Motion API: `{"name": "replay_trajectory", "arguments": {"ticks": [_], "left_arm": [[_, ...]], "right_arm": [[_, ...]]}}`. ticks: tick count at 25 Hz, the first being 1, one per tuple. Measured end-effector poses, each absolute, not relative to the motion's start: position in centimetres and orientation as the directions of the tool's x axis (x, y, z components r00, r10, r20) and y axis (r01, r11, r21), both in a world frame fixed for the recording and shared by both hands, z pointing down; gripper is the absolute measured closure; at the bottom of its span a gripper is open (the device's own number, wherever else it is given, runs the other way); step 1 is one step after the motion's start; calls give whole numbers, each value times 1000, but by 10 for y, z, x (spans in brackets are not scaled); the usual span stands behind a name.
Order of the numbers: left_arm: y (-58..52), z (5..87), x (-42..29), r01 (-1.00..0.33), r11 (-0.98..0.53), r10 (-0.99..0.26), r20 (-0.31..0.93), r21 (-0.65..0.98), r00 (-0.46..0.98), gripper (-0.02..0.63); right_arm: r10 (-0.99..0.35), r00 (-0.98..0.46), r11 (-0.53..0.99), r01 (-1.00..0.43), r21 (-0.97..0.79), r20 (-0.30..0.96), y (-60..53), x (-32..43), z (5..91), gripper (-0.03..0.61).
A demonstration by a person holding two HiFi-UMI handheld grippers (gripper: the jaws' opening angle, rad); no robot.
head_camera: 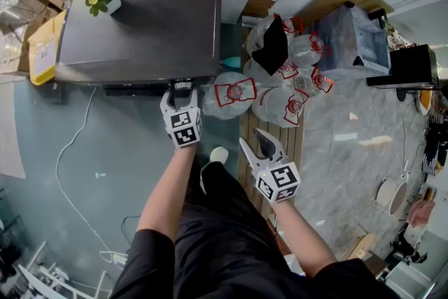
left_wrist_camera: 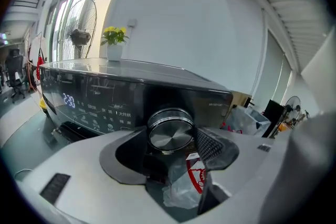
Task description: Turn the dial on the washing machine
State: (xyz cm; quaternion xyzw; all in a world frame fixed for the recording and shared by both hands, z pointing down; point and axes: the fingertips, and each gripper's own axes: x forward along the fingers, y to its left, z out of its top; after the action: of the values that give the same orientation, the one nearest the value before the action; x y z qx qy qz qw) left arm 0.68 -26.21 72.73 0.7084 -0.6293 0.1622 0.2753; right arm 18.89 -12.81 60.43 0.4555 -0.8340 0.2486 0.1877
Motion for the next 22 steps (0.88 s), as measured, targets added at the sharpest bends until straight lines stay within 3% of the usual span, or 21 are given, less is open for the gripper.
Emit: {"name": "replay_trajectory", "arguments": {"ticks": [22], "left_arm": [[-263, 723, 3, -890, 55, -845, 497, 453, 200, 341]], "right_arm": [[-663, -531, 464, -845, -265, 528, -123, 192, 605, 417]]}}
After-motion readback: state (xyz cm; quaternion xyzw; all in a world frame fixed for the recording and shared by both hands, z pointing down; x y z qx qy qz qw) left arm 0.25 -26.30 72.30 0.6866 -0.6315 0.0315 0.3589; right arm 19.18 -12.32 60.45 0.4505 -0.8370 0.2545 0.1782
